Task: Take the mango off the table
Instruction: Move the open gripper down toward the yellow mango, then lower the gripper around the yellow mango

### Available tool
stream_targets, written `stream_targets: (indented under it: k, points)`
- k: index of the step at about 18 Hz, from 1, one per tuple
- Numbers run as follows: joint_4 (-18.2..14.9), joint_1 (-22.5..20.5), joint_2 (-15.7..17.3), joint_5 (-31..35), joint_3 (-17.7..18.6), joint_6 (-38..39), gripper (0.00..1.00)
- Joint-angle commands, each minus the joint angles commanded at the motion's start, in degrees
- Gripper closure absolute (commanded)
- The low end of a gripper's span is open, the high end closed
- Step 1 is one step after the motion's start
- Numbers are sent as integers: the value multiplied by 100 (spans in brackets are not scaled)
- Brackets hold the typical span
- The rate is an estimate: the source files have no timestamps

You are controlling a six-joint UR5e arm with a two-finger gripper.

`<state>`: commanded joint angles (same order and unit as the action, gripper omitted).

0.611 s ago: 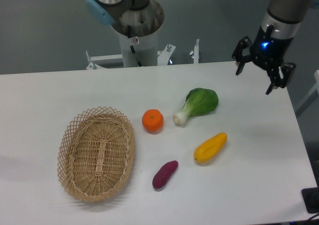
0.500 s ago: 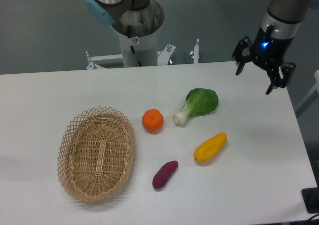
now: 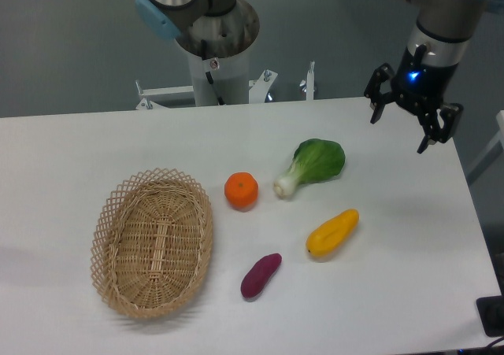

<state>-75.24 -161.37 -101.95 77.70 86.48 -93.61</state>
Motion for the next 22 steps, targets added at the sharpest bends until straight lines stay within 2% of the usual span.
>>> stream_targets:
  k: [3, 7, 10, 14, 17, 19, 22]
  points:
    - [87, 141, -17, 0, 140, 228, 0]
    - [729, 334, -158, 9, 343, 299, 0]
    - [791, 545, -334, 157, 465, 675, 0]
    - [1116, 993, -650, 667, 527, 1423, 0]
    - [1186, 1186, -843, 685, 545, 1994, 0]
    - [1169, 1213, -975, 677, 423, 1978, 0]
    - [1326, 1152, -1081, 677, 448, 1873, 0]
